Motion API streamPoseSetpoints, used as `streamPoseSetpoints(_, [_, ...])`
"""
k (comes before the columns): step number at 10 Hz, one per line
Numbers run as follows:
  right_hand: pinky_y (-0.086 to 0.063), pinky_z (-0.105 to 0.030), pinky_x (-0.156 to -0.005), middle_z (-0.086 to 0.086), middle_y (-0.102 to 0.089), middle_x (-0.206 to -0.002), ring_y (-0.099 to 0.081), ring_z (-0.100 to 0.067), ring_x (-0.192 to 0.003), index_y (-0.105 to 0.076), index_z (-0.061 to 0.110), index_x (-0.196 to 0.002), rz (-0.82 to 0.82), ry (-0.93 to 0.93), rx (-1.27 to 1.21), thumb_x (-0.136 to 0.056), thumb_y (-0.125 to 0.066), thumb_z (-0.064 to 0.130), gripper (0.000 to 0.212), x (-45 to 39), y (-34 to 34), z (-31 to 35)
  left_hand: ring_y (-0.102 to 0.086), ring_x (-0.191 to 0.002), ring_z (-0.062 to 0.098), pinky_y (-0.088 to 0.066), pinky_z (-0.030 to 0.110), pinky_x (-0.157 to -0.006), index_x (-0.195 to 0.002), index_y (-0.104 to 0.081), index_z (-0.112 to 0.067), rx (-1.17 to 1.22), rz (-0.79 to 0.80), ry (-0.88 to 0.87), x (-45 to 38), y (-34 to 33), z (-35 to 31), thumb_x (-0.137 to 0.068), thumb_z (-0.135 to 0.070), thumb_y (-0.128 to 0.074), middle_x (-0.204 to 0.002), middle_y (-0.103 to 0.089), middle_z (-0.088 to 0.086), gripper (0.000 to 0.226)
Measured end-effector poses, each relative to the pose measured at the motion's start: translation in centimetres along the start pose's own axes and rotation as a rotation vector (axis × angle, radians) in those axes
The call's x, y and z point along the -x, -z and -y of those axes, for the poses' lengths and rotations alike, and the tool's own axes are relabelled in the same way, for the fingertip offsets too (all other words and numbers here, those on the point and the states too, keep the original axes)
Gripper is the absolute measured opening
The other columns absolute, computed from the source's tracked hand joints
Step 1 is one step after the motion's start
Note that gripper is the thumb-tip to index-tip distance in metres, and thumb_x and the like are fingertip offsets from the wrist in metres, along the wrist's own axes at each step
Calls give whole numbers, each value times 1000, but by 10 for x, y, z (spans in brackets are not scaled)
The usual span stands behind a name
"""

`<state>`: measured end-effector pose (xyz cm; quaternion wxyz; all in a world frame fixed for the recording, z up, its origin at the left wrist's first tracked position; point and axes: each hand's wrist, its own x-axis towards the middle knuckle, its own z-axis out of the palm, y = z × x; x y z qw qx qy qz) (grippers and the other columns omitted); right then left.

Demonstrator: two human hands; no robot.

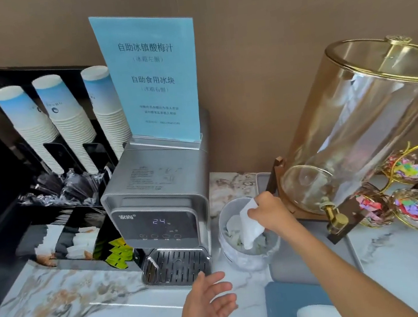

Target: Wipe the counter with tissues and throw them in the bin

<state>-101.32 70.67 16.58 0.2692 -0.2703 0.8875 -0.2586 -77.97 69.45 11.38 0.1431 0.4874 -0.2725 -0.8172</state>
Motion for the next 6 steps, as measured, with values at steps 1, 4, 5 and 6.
streamPoseSetpoints(1, [-35, -31, -49, -2, -35, -64, -43, -24, -57, -28, 18, -61, 52, -11, 154, -85, -52, 7, 36, -14, -17, 4, -62, -58, 30, -52, 34, -58, -102, -69, 2, 16, -23, 15, -1, 1, -3, -99, -40, -40, -75, -69, 15, 51])
streamPoseSetpoints(4, [-52, -36, -63, -5, -59, -81, -60, -26, -74, -60, 10, -108, 111, -47, 231, -92, -54, 21, 20, -20, -47, 6, -63, -60, 29, -50, 34, -59, -102, -69, 3, 53, -38, 8, -6, 9, -7, -99, -38, -41, -74, -70, 14, 50])
streamPoseSetpoints(5, [-57, -37, -62, -10, -69, -70, -61, -22, -58, -61, 11, -78, 142, -60, 139, -93, -51, 34, 30, -20, -46, 6, -63, -59, 29, -51, 34, -60, -102, -69, 3, 56, -24, 2, -6, 9, -8, -99, -38, -41, -73, -70, 14, 49])
streamPoseSetpoints(6, [-50, -32, -52, -16, -75, -79, -60, -22, -54, -58, 12, -71, 151, -69, 6, -95, -48, 41, 39, -17, -41, 4, -62, -58, 29, -51, 34, -60, -101, -69, 3, 40, -15, 2, -4, 6, -10, -99, -36, -41, -72, -70, 14, 48])
